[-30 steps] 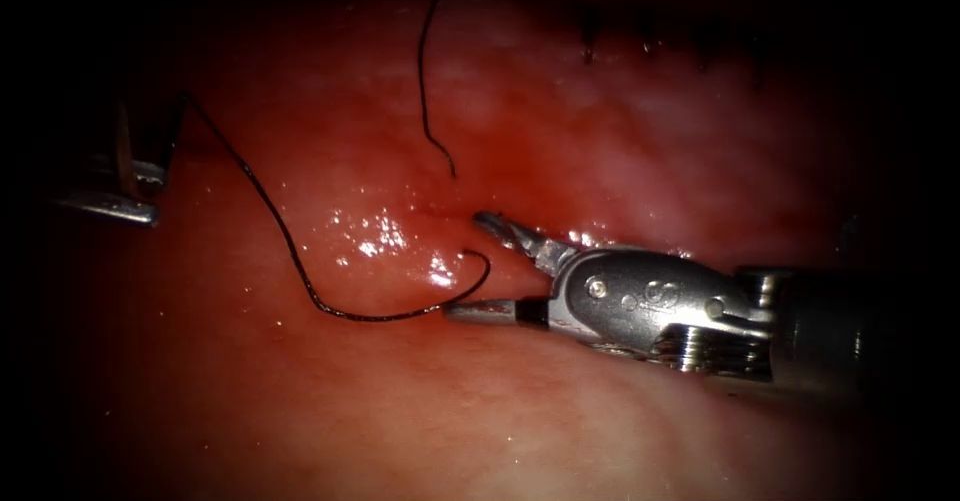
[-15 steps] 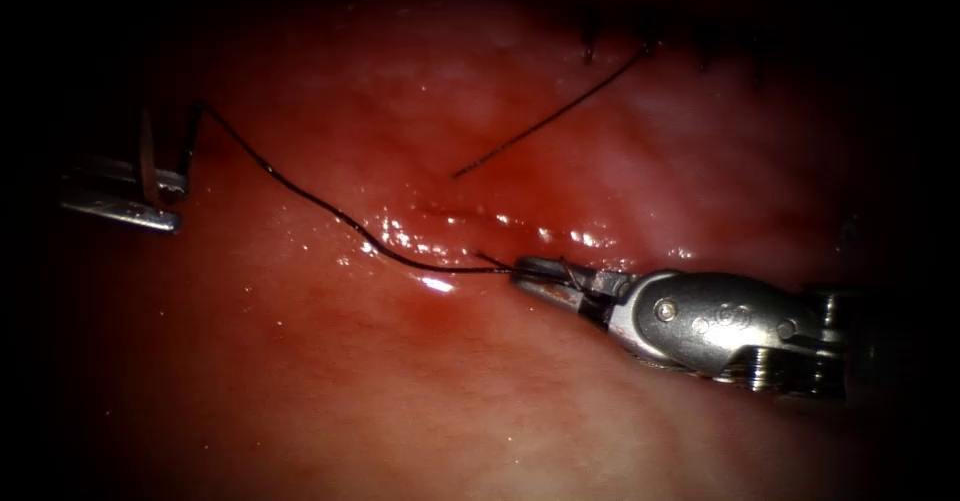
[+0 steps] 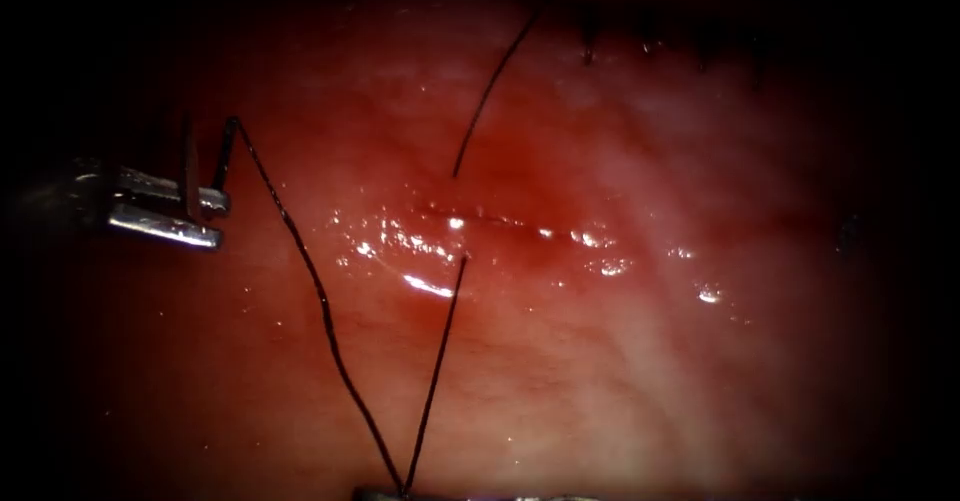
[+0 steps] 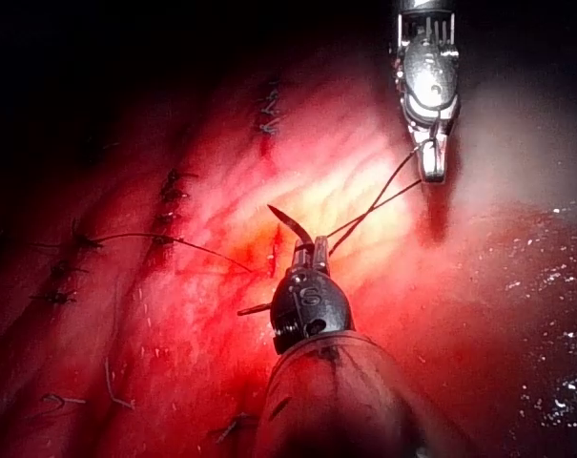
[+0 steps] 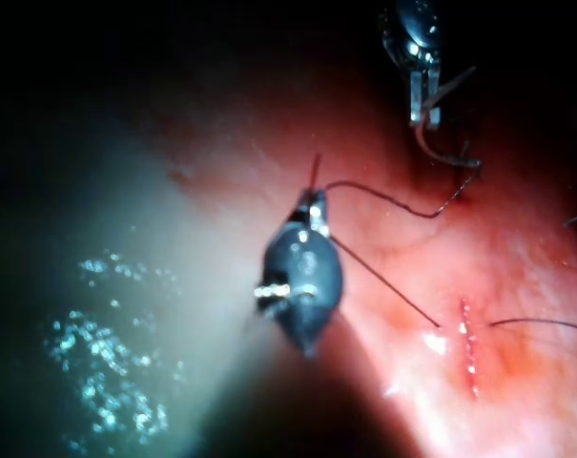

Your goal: Wound Closure

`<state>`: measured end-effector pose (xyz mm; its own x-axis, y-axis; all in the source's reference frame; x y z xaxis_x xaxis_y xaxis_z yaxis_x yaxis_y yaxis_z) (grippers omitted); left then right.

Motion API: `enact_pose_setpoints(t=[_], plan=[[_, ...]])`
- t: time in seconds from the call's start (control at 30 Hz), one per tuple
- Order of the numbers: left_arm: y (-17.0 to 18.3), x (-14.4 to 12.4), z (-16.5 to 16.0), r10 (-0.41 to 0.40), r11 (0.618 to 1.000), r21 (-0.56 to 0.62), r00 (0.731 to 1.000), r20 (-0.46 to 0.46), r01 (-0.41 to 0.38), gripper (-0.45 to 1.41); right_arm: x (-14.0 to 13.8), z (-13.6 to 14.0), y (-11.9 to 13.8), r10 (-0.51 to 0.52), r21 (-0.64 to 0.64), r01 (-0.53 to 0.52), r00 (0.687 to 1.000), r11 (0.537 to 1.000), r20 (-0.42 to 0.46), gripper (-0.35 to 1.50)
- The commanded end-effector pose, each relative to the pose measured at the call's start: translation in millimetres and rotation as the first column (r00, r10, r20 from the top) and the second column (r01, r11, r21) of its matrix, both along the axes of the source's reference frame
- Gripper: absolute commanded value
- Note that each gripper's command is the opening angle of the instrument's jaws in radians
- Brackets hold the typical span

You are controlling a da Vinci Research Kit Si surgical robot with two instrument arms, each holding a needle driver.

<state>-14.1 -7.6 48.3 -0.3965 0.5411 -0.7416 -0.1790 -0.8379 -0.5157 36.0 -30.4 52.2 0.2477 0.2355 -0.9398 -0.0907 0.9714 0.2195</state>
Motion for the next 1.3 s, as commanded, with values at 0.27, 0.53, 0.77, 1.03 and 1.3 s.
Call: enact_pose_setpoints(t=[0.27, 0.53, 0.77, 1.03, 1.3], plan=[[0.2, 0.4, 0.2, -0.005, 1.0, -0.003, 1.0, -0.009, 0.005, -0.45, 3.5, -2.9, -0.8, -0.011, 0.021, 0.012, 0.999, 1.0, -0.042, 1.03], [1.5, 3.0, 0.7, -0.023, 1.0, -0.02, 0.999, -0.042, 0.022, -0.45, -1.1, 2.3, 3.9, 0.026, 0.014, -0.026, 0.999, 1.0, -0.029, 1.47], [3.3, 7.3, 3.2, -0.1, 0.994, -0.068, 0.985, -0.144, 0.091, -0.45, -4.8, 4.3, 5.5, 0.037, 0.005, -0.037, 0.999, 0.999, -0.027, 1.41], [4.9, 10.0, 4.5, -0.158, 0.983, -0.13, 0.96, -0.231, 0.13, -0.45, -6.4, 5.1, 6.1, 0.04, -0.01, -0.04, 0.999, 0.999, -0.017, 1.35], [4.6, 9.6, 5.2, -0.169, 0.979, -0.159, 0.952, -0.254, 0.131, -0.45, -4.7, 10.8, 7.9, 0.031, -0.061, -0.027, 0.998, 0.998, 0.06, 1.33]])
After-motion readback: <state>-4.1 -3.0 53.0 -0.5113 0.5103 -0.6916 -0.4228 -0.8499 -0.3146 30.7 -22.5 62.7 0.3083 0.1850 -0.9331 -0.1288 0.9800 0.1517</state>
